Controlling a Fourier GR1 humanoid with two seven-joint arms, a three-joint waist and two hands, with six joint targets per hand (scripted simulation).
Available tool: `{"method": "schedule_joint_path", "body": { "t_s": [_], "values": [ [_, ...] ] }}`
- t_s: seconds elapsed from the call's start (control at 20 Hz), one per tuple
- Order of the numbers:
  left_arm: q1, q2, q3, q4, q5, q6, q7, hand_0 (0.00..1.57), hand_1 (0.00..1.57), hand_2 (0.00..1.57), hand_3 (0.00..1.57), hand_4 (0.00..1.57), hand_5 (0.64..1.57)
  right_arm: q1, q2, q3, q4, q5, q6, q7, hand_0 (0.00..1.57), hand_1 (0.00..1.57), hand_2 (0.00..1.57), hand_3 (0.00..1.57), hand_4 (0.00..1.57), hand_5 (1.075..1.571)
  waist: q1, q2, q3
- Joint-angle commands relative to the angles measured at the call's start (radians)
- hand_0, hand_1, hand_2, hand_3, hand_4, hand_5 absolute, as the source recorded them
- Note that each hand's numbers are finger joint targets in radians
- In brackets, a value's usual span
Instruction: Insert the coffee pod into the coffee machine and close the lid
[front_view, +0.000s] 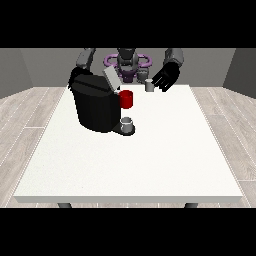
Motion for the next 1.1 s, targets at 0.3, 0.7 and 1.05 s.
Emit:
{"method": "schedule_joint_path", "body": {
  "t_s": [0.3, 0.7, 1.05],
  "values": [
    [-0.133, 0.061, 0.084, 0.057, 0.006, 0.024, 0.056, 1.21, 1.21, 1.25, 1.19, 0.49, 1.571, -0.056, 0.024, 0.091, -0.128, 0.013, -0.014, 0.072, 0.00, 0.00, 0.00, 0.00, 0.50, 1.571, -0.126, 0.075, -0.0006],
    [-0.222, 0.025, 0.070, 0.032, -0.005, -0.005, 0.119, 1.28, 1.28, 1.33, 1.26, 0.52, 1.571, -0.080, -0.008, 0.032, -0.089, 0.001, -0.004, 0.041, 0.00, 0.00, 0.00, 0.00, 0.51, 1.571, -0.121, 0.089, 0.0003],
    [-0.194, 0.037, 0.069, 0.056, -0.031, 0.032, 0.066, 1.31, 1.31, 1.33, 1.24, 0.49, 1.571, -0.077, -0.010, 0.054, -0.147, 0.030, -0.028, 0.075, 0.00, 0.00, 0.00, 0.00, 0.52, 1.571, -0.134, 0.112, -0.0003]
  ]
}}
